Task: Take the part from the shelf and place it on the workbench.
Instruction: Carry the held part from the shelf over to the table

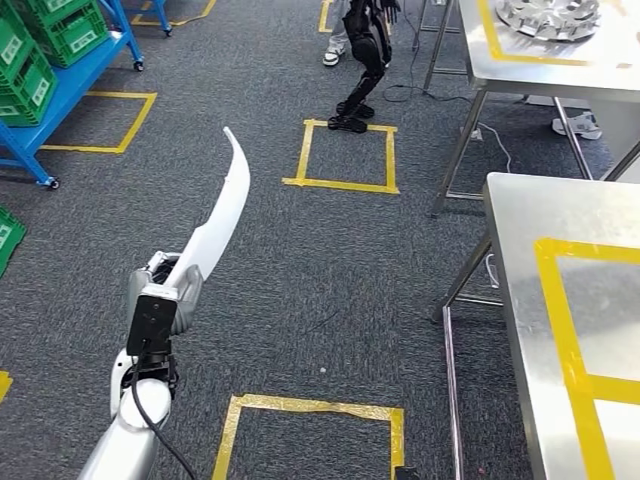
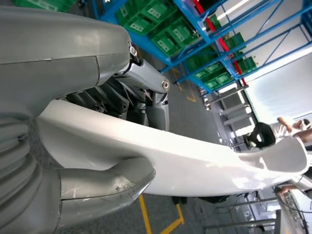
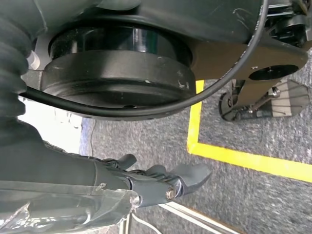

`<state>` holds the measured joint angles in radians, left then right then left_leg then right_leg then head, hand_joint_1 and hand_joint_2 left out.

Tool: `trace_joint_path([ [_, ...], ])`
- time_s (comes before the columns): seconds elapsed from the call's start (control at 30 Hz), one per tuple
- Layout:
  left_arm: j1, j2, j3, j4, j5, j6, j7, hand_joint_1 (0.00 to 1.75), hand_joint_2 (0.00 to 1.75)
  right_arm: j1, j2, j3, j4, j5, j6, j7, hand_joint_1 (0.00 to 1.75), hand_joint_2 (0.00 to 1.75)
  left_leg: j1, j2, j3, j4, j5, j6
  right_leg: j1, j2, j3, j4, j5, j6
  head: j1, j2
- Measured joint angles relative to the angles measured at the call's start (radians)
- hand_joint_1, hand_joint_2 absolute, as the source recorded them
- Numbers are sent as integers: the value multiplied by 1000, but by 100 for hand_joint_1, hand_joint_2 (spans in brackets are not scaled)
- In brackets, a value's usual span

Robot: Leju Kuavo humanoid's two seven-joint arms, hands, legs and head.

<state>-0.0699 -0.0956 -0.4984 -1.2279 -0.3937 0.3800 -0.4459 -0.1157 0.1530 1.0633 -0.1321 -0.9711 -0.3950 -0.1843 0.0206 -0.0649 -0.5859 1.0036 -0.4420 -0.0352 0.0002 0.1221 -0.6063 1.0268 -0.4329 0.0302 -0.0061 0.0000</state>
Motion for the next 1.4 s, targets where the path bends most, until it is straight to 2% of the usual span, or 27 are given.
trace_joint_path([
  [0.03, -1, -2, 0, 0, 0, 0, 0, 169, 175, 1, 0, 1, 0, 1, 0, 0, 0, 175, 0, 10, 0, 0, 1, 6, -1, 3, -3, -1, 1, 5, 0, 0],
  [0.1, -4, -6, 0, 0, -1, 1, 0, 169, 175, 0, 0, 2, 0, 2, -2, 1, 0, 175, 0, 31, 5, -2, 0, 20, 1, -30, -20, 34, -23, 14, 7, 0],
  [0.17, -4, -6, 0, 0, -1, 1, -1, 169, 175, -6, -1, 3, 0, 2, -4, 1, 0, 175, -3, 53, 8, -3, -3, 29, 4, -85, -70, 149, -84, 21, 15, 0],
  [0.2, -3, -6, 1, 0, -1, 1, -1, 169, 175, -10, -1, 3, 0, 3, -5, 1, 0, 175, -6, 66, 9, -3, -4, 32, 4, -100, -101, 218, -114, 23, 16, 0],
  [0.23, -2, -5, 1, 0, -1, 1, -1, 169, 175, -13, -1, 3, 0, 3, -5, 0, 0, 175, -8, 79, 10, -3, -5, 33, 4, -107, -122, 267, -131, 23, 16, 0],
  [0.27, -1, -5, 1, 0, -1, 1, -1, 169, 175, -14, -2, 3, 0, 4, -5, 0, 0, 175, -10, 91, 12, -2, -7, 34, 4, -112, -126, 283, -129, 22, 16, 0],
  [0.3, -1, -5, 1, 0, -1, 1, -1, 169, 175, -13, -2, 3, 0, 4, -5, 1, 0, 175, -11, 101, 14, -2, -9, 34, 4, -115, -110, 257, -108, 20, 16, 0],
  [0.33, -2, -6, 1, 0, -1, 1, -1, 169, 175, -10, -2, 4, 0, 6, -5, 1, 0, 175, -12, 110, 17, -2, -11, 33, 4, -124, -77, 197, -75, 17, 16, 0],
  [0.4, -4, -6, 1, 0, -1, 1, -1, 169, 175, -3, -1, 5, 0, 9, -5, 3, 0, 175, -17, 124, 22, -1, -16, 28, 12, -169, -8, 65, -26, 10, 16, 0],
  [0.47, -4, -5, 1, 0, -1, 1, -1, 169, 175, 1, -1, 7, 0, 10, -5, 3, 0, 175, -22, 140, 23, 1, -18, 21, 22, -198, 16, 8, -16, 0, 14, 0],
  [0.53, -6, -6, 2, 0, -1, 1, -1, 169, 175, 2, -1, 9, 0, 11, -5, 3, 0, 175, -23, 159, 22, 0, -21, 12, 23, -178, 11, 3, -12, -13, 11, 0],
  [0.6, -8, -7, 1, 0, -1, 2, -1, 169, 175, 0, -1, 11, 0, 11, -5, 3, 0, 175, -20, 137, 12, 26, -42, 2, 18, -153, 10, -2, -7, -25, 10, 0],
  [0.67, -8, -5, 1, 0, -2, 2, -2, 169, 175, -1, 0, 12, -1, 12, -5, 2, 0, 175, -18, 92, -37, 130, -97, -5, 12, -130, 12, -5, -3, -32, 6, 0],
  [0.7, -7, -3, 1, 0, -2, 3, -2, 169, 175, -2, 0, 12, -1, 12, -5, 2, 0, 175, -18, 81, -73, 202, -126, -7, 10, -118, 11, -5, -2, -33, 5, 0],
  [0.73, -6, -2, 1, 0, -1, 3, -2, 169, 175, -1, 0, 12, -1, 12, -5, 2, 0, 175, -18, 77, -106, 261, -143, -8, 9, -105, 12, -5, -2, -34, 4, 0],
  [0.77, -5, 0, 2, 0, -1, 3, -2, 169, 175, -1, 0, 12, -1, 11, -4, 2, 0, 175, -18, 75, -125, 289, -140, -9, 8, -92, 12, -5, -2, -34, 4, 0],
  [0.83, -5, 0, 2, 0, -1, 4, -2, 169, 175, -1, 0, 12, -1, 10, -2, 2, 0, 175, -15, 71, -111, 238, -82, -11, 5, -66, 14, -4, -2, -31, 4, 0],
  [0.9, -6, 1, 2, 0, -2, 4, -2, 169, 175, -2, 0, 12, -1, 9, -2, 4, 0, 175, -4, 36, -50, 103, -14, -19, 2, -41, 13, 2, -4, -22, 2, 0],
  [0.97, -5, 0, 2, 0, -1, 4, -2, 169, 175, -3, 0, 12, -1, 6, -2, 6, 0, 175, 4, 2, -13, 20, 5, -16, 1, -20, 3, 6, -5, -9, -1, 0],
  [1.03, -5, -1, 2, 0, -1, 4, -1, 169, 175, -3, 0, 12, -1, 4, -2, 7, 0, 175, 3, 8, -11, 10, -1, 0, -1, -5, -7, 2, -1, 3, -2, 0],
  [1.07, -6, -2, 2, 0, -2, 5, -1, 169, 175, -2, 0, 12, -1, 3, -2, 7, 0, 175, 4, 17, -10, 9, -1, 8, -1, -12, -10, 5, -4, 7, -2, 0],
  [1.13, -8, -5, 2, 0, -2, 5, -2, 169, 175, -4, 0, 12, -1, 2, -2, 7, 0, 175, 4, 36, -5, 6, -1, 21, 2, -55, -32, 57, -38, 15, 5, 0],
  [1.2, -7, -4, 2, 0, -2, 5, -2, 169, 175, -10, -1, 12, -1, 2, -2, 7, 0, 175, -1, 58, -2, 6, -5, 29, 4, -100, -88, 188, -105, 20, 11, 0],
  [1.27, -5, -3, 3, 0, -2, 5, -2, 169, 175, -16, -1, 12, -1, 2, -1, 7, 0, 175, -6, 83, 1, 6, -8, 32, 4, -111, -130, 289, -142, 21, 11, 0],
  [1.3, -5, -3, 3, 0, -2, 5, -2, 169, 175, -16, -1, 12, -1, 1, -1, 7, 0, 175, -8, 93, 4, 6, -10, 33, 4, -113, -125, 286, -131, 19, 11, 0],
  [1.33, -5, -3, 3, 0, -2, 5, -2, 169, 175, -14, -1, 12, -1, 2, -1, 7, 0, 175, -10, 103, 7, 6, -12, 33, 4, -118, -99, 242, -104, 17, 11, 0],
  [1.4, -5, -4, 3, 0, -2, 5, -2, 169, 175, -6, -1, 12, -1, 2, -1, 9, 0, 175, -15, 118, 15, 7, -17, 30, 9, -155, -24, 99, -44, 9, 11, 0],
])
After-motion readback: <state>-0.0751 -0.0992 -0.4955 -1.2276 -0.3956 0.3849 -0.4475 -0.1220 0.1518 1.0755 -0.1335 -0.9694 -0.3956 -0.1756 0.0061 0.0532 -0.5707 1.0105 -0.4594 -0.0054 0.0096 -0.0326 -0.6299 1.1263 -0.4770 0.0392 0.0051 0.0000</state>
